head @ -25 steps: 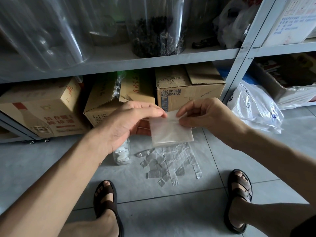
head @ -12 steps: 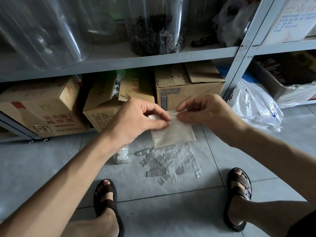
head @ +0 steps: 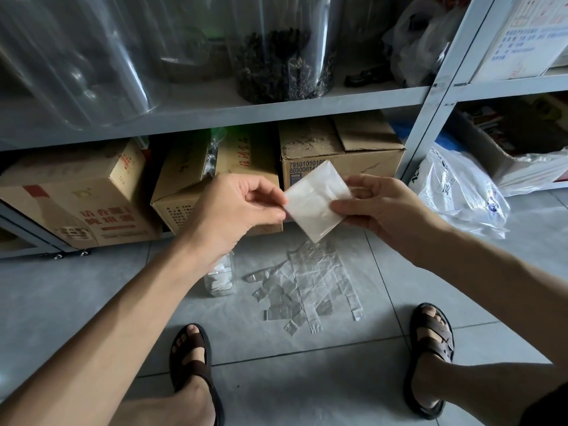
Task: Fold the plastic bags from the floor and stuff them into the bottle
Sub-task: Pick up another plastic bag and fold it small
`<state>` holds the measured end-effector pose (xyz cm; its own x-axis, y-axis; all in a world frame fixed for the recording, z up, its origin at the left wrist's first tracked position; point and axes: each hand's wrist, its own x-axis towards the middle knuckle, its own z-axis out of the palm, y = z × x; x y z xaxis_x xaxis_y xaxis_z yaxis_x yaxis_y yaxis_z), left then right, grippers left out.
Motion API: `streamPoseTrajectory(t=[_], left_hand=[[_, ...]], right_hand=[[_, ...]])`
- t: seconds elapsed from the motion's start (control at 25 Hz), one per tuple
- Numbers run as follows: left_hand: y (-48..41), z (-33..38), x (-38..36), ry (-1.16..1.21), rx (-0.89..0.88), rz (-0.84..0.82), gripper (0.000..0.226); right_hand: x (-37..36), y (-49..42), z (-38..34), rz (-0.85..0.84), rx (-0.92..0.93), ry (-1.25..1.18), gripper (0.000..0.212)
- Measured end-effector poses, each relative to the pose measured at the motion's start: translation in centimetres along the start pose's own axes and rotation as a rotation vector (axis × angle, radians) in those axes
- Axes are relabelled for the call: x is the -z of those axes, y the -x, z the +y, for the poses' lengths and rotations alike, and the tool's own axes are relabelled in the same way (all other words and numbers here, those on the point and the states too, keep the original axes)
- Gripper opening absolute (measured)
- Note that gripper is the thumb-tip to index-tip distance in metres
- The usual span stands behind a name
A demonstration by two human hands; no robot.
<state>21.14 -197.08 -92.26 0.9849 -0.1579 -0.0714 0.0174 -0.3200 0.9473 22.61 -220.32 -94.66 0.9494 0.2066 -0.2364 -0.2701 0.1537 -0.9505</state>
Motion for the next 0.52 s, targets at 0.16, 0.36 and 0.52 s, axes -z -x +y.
streamPoseTrajectory(t=[0.16,0.36,0.52], left_hand=[[-0.3,0.1,0.6,0.127,0.113,0.082,0.020],[-0.2,0.1,0.2,0.187,0.270,-0.093,0.018],[0.0,-0.2,-0.6,0.120,0.287,-0.131,0.013]], right_hand=[[0.7,-0.1,0.0,-0.051,0.004,0.115,0.037],[-0.2,0.3,-0.1,-0.192,-0.007,0.252,0.046],[-0.6,0.5,-0.2,-0.206,-0.006,0.272,0.045]])
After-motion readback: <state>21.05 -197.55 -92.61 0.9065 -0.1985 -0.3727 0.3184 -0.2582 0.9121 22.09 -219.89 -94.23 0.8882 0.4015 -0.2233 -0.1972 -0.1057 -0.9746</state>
